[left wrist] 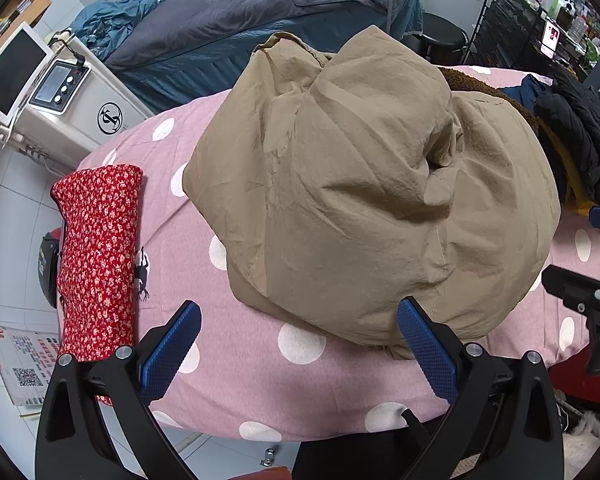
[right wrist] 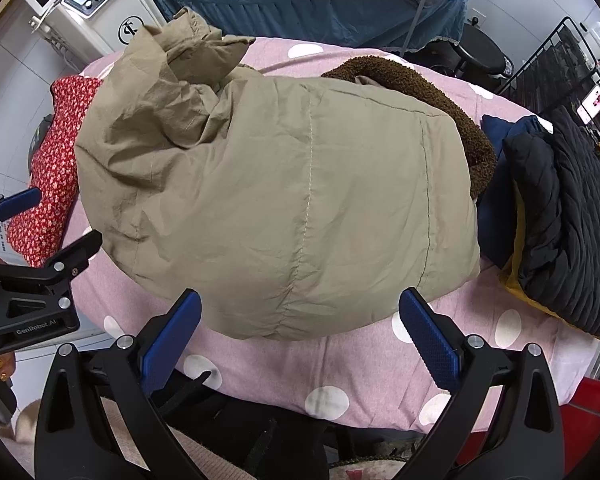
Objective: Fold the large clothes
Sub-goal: 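Grasp the beige jacket with the right tool and lift it off the bed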
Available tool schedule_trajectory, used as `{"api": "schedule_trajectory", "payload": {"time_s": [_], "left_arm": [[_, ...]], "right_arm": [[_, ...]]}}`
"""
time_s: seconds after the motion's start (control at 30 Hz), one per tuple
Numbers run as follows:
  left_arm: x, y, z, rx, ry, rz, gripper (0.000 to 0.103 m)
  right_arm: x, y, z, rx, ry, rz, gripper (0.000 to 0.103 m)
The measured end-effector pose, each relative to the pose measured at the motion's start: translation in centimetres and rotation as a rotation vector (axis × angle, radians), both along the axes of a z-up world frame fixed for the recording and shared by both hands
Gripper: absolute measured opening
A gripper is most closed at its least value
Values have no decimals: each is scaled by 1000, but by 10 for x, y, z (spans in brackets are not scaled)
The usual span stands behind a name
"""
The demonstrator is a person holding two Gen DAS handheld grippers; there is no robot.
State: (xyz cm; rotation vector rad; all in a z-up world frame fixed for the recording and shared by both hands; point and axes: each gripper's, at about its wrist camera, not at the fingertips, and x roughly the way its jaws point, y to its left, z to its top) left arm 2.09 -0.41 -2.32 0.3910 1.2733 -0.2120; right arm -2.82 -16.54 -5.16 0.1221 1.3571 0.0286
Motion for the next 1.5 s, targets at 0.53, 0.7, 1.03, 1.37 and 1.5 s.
{"api": "schedule_trajectory", "payload": {"time_s": [0.53,0.7,1.03,1.37,1.5], "left_arm": [[43,22,1,-12,9,51,97],[62,36,7,-28,-11,93,97],[102,30,50,-63,-126,71,97],[109,-13,61,-151,-142,-68,97],[118,-32,38,-173,-102,-138,97]], "right_arm": [[149,-20,-7,207,-35,-47,98],[173,-8,-42,165,40,-43,98],[83,3,-62,96,114,89,98],[-58,-18,-101,118,261,-31,98],[-110,-32,-131,167,332,-134,98]]}}
